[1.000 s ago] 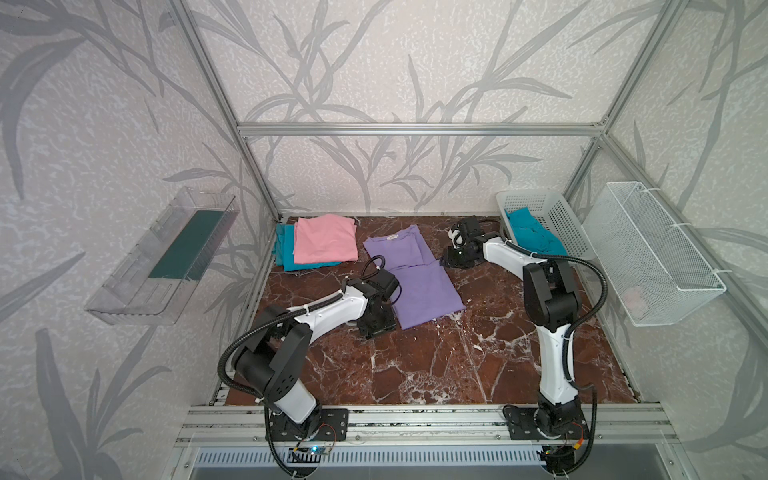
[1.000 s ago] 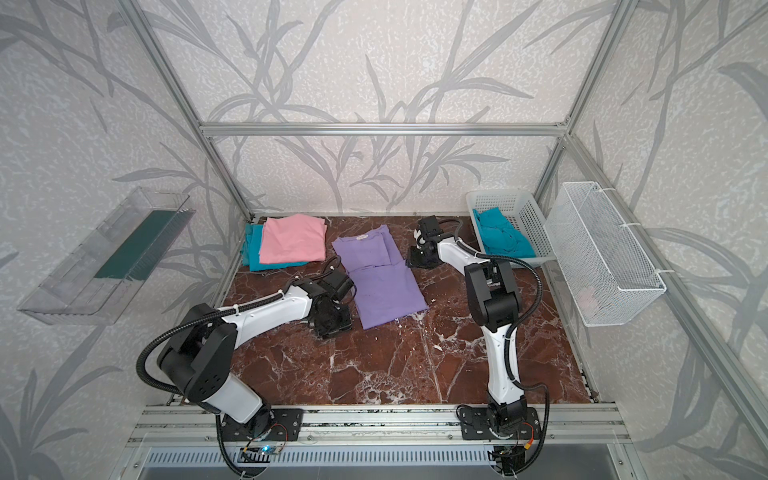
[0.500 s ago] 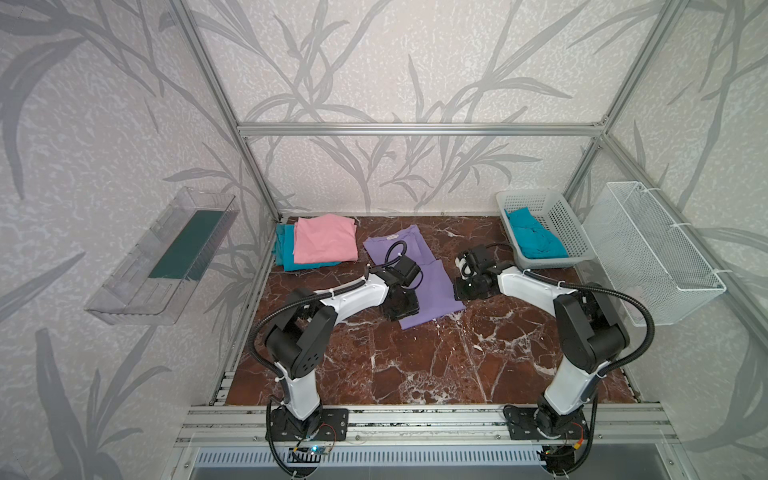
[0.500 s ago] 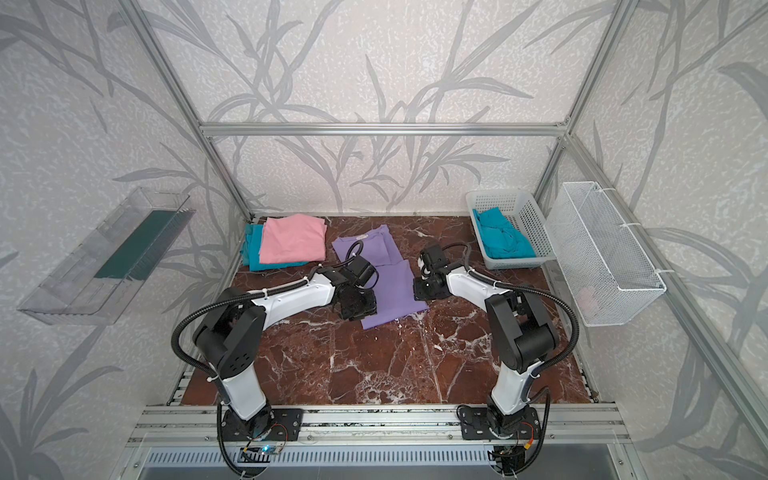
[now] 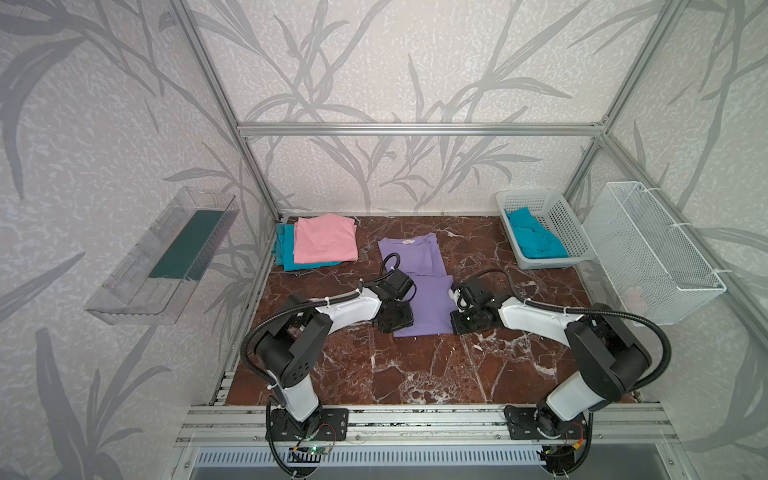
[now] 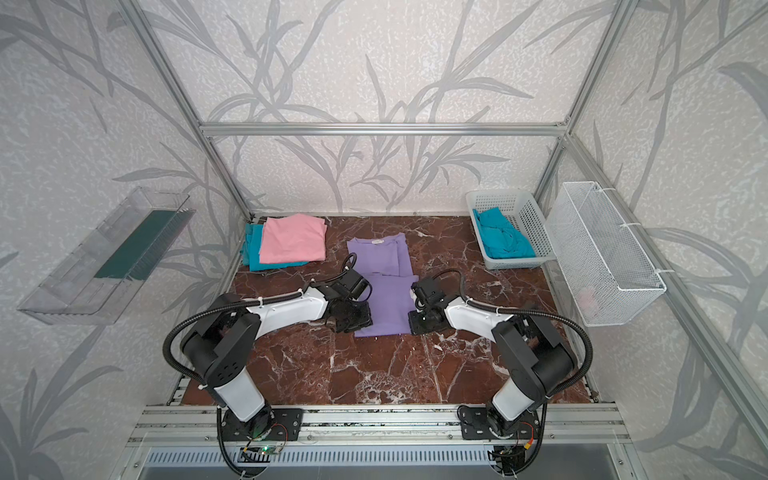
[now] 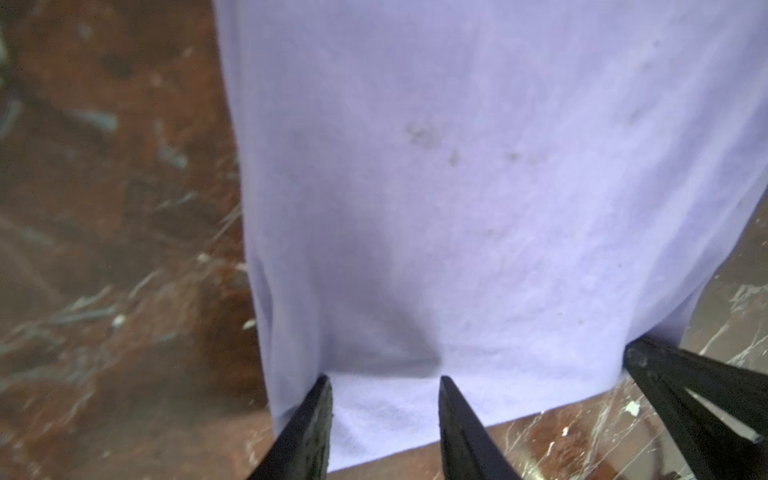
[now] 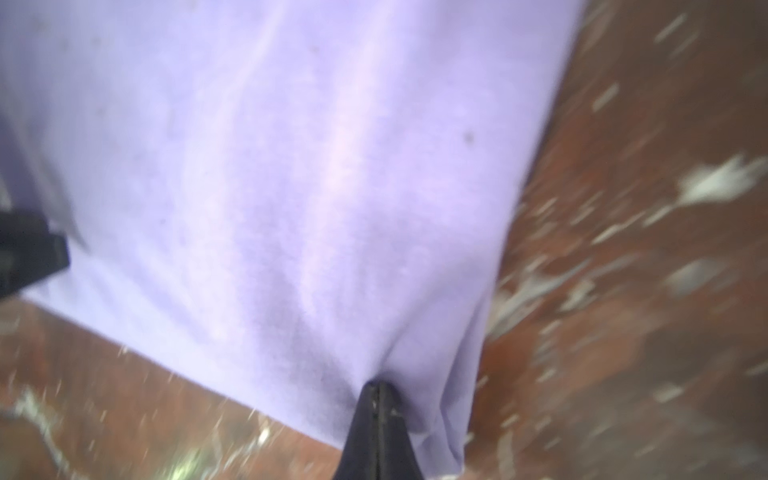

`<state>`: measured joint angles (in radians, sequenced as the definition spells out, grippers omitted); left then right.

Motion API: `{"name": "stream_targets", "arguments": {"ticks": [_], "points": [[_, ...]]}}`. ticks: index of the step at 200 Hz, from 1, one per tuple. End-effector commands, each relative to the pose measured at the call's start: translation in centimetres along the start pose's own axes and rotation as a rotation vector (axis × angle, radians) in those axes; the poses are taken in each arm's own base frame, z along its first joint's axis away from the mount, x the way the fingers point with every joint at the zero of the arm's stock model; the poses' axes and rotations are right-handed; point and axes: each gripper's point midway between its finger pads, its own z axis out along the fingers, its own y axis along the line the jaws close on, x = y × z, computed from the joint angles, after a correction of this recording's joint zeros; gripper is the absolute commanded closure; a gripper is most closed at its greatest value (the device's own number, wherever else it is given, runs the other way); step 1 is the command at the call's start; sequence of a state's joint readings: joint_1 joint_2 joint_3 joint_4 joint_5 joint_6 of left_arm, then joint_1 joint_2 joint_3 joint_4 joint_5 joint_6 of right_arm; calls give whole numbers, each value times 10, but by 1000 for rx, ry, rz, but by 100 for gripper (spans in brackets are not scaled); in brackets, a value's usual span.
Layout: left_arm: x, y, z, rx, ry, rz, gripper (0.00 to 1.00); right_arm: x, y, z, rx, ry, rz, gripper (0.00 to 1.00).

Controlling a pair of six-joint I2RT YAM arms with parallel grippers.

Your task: Fold and stack the t-shirts

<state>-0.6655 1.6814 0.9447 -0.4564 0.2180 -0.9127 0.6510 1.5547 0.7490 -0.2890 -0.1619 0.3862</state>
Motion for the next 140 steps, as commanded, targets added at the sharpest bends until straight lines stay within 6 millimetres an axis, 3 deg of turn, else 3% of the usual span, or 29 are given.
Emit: {"name": "stream_targets", "arguments": {"ticks": [1, 14, 31, 60, 78, 103, 140], "points": [[35, 56, -6, -172, 80, -43, 55, 44, -2, -1, 11, 94, 55, 99], [40, 61, -17, -180, 75, -40, 55, 47, -5, -9, 17, 75, 72, 95], [38, 62, -37, -186, 44, -22, 55, 31, -10, -33, 63, 6, 51, 86], [4, 54, -78, -230, -82, 35, 52, -20, -21, -79, 93, -177, 78, 74], [-23, 39, -94, -220, -149, 72, 51, -55, -29, -96, 57, -268, 144, 67], [-49, 18, -99, -205, -167, 105, 50, -90, -36, -91, 32, -249, 182, 61], [-77, -3, -83, -172, -179, 105, 50, -117, -35, -53, -2, -124, 165, 64]]}}
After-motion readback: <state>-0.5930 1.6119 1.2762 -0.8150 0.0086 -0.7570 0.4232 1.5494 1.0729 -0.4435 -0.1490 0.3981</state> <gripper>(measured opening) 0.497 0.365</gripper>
